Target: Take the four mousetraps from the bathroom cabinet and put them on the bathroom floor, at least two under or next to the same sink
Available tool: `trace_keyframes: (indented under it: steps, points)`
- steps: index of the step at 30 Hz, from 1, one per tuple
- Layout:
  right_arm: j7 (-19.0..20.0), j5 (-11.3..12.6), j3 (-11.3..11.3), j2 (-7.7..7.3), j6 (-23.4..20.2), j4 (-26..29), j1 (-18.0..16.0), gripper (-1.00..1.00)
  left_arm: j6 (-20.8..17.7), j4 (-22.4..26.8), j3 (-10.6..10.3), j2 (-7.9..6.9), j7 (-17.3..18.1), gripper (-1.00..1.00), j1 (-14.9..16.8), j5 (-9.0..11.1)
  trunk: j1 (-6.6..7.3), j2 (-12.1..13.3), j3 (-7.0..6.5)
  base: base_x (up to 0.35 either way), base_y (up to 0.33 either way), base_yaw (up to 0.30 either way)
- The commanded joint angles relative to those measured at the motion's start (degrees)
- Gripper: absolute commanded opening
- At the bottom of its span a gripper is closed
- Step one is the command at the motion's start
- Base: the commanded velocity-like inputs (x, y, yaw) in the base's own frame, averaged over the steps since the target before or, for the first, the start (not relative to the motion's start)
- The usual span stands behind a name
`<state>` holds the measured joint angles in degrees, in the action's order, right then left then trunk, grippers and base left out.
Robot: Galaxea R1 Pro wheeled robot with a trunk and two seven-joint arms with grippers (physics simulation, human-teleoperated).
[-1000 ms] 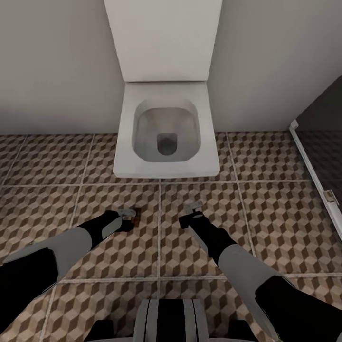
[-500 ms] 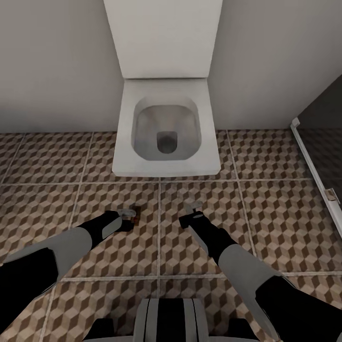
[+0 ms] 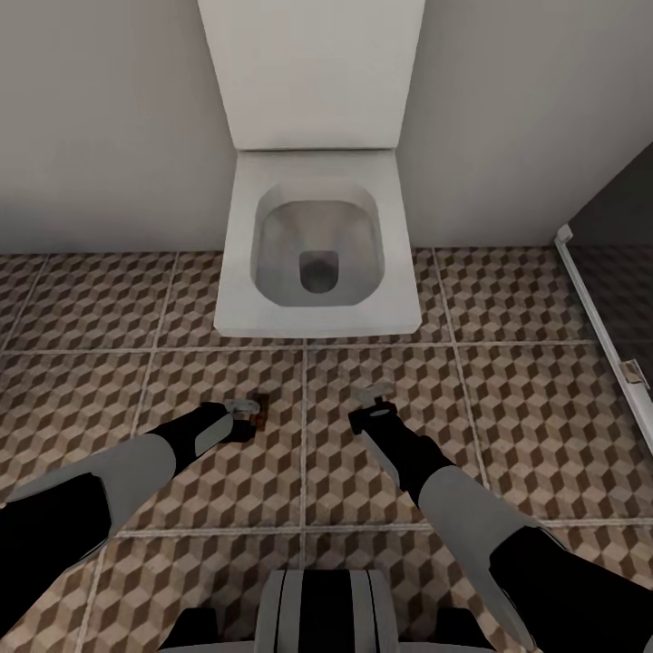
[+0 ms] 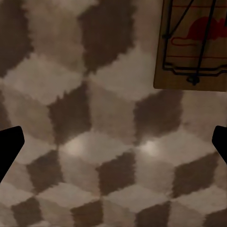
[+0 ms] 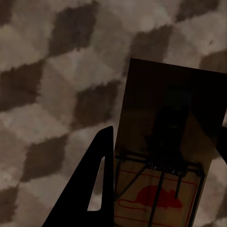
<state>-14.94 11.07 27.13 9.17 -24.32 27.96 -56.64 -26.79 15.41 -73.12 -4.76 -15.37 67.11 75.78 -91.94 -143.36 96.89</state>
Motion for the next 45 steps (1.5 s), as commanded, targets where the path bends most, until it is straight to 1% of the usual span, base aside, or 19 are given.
trace_keyframes:
  steps: [1, 20, 21, 45]
  points:
    - [-0.51, 0.70, 0.46, -0.04, -0.21, 0.15, -0.05, -1.00, -0.11, 0.23, -0.36, -0.08, -0.53, 1.00, 0.04, 0.60, 0.01, -0.01, 0.03, 0.000, 0.000, 0.000]
    - [-0.44, 0.71, 0.49, -0.03, -0.16, 0.58, -0.05, -1.00, -0.11, 0.23, -0.36, -0.08, -0.54, 1.00, 0.04, 0.60, 0.01, -0.01, 0.03, 0.000, 0.000, 0.000]
    - [-0.42, 0.71, 0.52, -0.03, -0.14, 0.59, -0.05, 1.00, -0.11, 0.23, -0.36, -0.08, -0.54, 1.00, 0.04, 0.60, 0.01, -0.01, 0.03, 0.000, 0.000, 0.000]
    - [-0.35, 0.71, 0.52, -0.04, -0.12, 0.60, -0.05, 1.00, -0.11, 0.23, -0.36, -0.08, -0.50, 1.00, 0.04, 0.60, 0.01, -0.01, 0.03, 0.000, 0.000, 0.000]
